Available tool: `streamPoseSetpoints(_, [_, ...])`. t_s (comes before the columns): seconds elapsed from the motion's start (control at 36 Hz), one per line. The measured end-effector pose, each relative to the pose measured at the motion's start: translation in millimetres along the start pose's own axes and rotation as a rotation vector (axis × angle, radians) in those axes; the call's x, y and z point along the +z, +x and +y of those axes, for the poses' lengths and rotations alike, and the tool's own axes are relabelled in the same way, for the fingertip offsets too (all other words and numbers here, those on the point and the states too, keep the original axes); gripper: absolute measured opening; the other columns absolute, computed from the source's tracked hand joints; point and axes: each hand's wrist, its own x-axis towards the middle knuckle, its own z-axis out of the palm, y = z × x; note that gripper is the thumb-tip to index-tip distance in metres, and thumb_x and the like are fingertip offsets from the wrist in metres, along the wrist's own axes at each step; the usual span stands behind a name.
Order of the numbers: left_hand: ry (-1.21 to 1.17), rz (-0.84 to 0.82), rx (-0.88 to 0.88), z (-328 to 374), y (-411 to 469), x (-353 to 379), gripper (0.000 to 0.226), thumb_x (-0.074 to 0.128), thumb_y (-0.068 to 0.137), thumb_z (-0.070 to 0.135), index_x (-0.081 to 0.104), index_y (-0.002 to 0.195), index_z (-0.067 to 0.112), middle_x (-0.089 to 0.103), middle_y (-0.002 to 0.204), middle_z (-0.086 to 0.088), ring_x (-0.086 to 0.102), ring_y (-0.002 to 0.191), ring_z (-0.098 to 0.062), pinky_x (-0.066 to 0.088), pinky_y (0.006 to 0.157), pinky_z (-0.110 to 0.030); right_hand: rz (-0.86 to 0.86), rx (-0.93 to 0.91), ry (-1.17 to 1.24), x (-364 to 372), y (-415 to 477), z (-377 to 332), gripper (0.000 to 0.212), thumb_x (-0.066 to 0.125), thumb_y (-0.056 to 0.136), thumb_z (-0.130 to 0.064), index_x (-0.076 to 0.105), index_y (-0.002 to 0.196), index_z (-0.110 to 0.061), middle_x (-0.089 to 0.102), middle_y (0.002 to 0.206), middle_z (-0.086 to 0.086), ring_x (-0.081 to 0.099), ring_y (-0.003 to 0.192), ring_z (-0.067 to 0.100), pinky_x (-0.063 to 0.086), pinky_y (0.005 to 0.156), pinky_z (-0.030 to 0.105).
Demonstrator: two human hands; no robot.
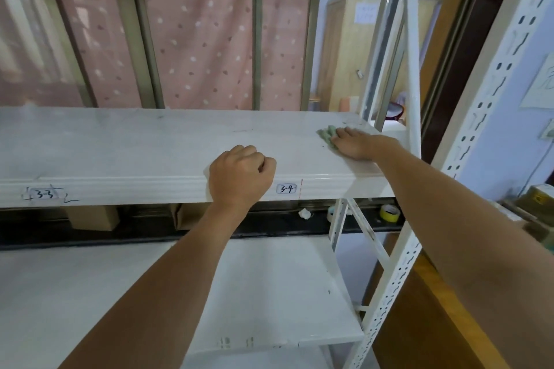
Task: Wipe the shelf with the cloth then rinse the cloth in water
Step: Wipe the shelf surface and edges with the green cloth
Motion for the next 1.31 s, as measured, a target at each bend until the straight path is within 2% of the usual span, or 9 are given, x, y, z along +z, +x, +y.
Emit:
streamPoseSetpoints(0.11, [0.049, 0.009, -0.021, 3, -1, 1, 0.036, 0.056, 0.073, 0.008, 0.037, 0.042, 0.014, 0.03, 0.043, -0.004, 0.028, 0.043, -0.022, 0.009, 0.051, -0.021, -0.007, -0.207, 0.006, 2, -19, -33, 0.064, 0.009, 0.106, -0.047, 0.005, 0.159, -0.012, 0.008, 0.166, 0.012, 0.004, 0.153, 0.024, 0.002, 0.123, 0.04])
streamPoseSetpoints(0.25, [0.104, -0.019, 0.026, 15, 4, 1, 0.036, 0.054, 0.073, 0.01, 0.041, 0.04, 0.013, 0.026, 0.042, -0.002, 0.026, 0.041, -0.022, 0.01, 0.051, -0.02, -0.059, -0.312, 0.023, 4, -43, -51, 0.056, 0.011, 0.11, -0.036, -0.002, 0.159, -0.013, -0.001, 0.166, 0.001, -0.005, 0.152, 0.016, -0.012, 0.1, 0.009])
streamPoseSetpoints(0.33, [0.093, -0.011, 0.076, 23, 12, 3, 0.037, 0.046, 0.075, 0.014, 0.041, 0.039, 0.013, 0.019, 0.047, 0.002, 0.018, 0.046, -0.021, 0.007, 0.053, -0.019, -0.069, -0.303, 0.082, 2, -42, -43, 0.052, 0.019, 0.11, -0.032, 0.02, 0.156, -0.007, 0.02, 0.163, 0.007, 0.015, 0.151, 0.026, 0.001, 0.118, 0.028])
streamPoseSetpoints(0.44, [0.048, -0.083, 0.089, 33, 21, 10, 0.037, 0.049, 0.076, 0.015, 0.039, 0.041, 0.014, 0.022, 0.046, -0.002, 0.022, 0.045, -0.023, 0.021, 0.05, -0.021, -0.124, -0.137, 0.192, -10, -45, -11, 0.058, 0.02, 0.104, -0.045, 0.045, 0.138, -0.005, 0.045, 0.148, 0.017, 0.046, 0.132, 0.034, 0.034, 0.112, 0.047])
streamPoseSetpoints(0.64, [0.051, -0.155, -0.033, 26, 38, 12, 0.039, 0.055, 0.083, 0.018, 0.035, 0.048, 0.016, 0.037, 0.051, -0.002, 0.035, 0.048, -0.025, 0.035, 0.048, -0.025, -0.003, 0.085, 0.06, -9, -21, 31, 0.073, 0.014, 0.102, -0.056, 0.039, 0.145, -0.002, 0.045, 0.144, 0.022, 0.045, 0.13, 0.039, 0.035, 0.11, 0.048])
streamPoseSetpoints(0.75, [0.083, -0.146, -0.064, 8, 38, 9, 0.039, 0.052, 0.082, 0.022, 0.033, 0.049, 0.016, 0.031, 0.053, 0.001, 0.031, 0.048, -0.025, 0.029, 0.051, -0.023, 0.109, 0.238, 0.253, 10, 7, 53, 0.078, 0.015, 0.097, -0.058, 0.037, 0.146, 0.0, 0.04, 0.15, 0.022, 0.041, 0.135, 0.038, 0.033, 0.113, 0.048])
streamPoseSetpoints(0.92, [0.104, -0.205, -0.128, 1, 37, 14, 0.035, 0.052, 0.081, 0.025, 0.048, 0.051, 0.007, 0.046, 0.056, -0.006, 0.042, 0.052, -0.031, 0.038, 0.049, -0.027, 0.005, 0.346, 0.348, 18, 88, 89, 0.084, 0.012, 0.092, -0.061, 0.028, 0.154, -0.007, 0.025, 0.161, 0.016, 0.026, 0.147, 0.034, 0.024, 0.118, 0.052])
streamPoseSetpoints(1.06, [0.095, -0.217, -0.103, 0, 35, 15, 0.039, 0.05, 0.083, 0.026, 0.04, 0.05, 0.009, 0.036, 0.052, -0.003, 0.033, 0.053, -0.025, 0.024, 0.049, -0.022, 0.063, 0.522, 0.475, 11, 103, 81, 0.065, 0.029, 0.099, -0.045, 0.031, 0.152, -0.009, 0.036, 0.155, 0.013, 0.039, 0.139, 0.033, 0.033, 0.114, 0.046])
streamPoseSetpoints(1.31, [0.013, -0.294, -0.182, 7, 39, 13, 0.058, 0.058, 0.095, 0.027, 0.021, 0.052, 0.017, 0.028, 0.052, 0.001, 0.031, 0.052, -0.02, 0.021, 0.05, -0.026, 0.061, 0.383, 0.507, 6, 134, 73, 0.083, 0.01, 0.09, -0.072, 0.01, 0.159, -0.025, 0.007, 0.167, 0.0, 0.01, 0.153, 0.026, 0.008, 0.122, 0.049])
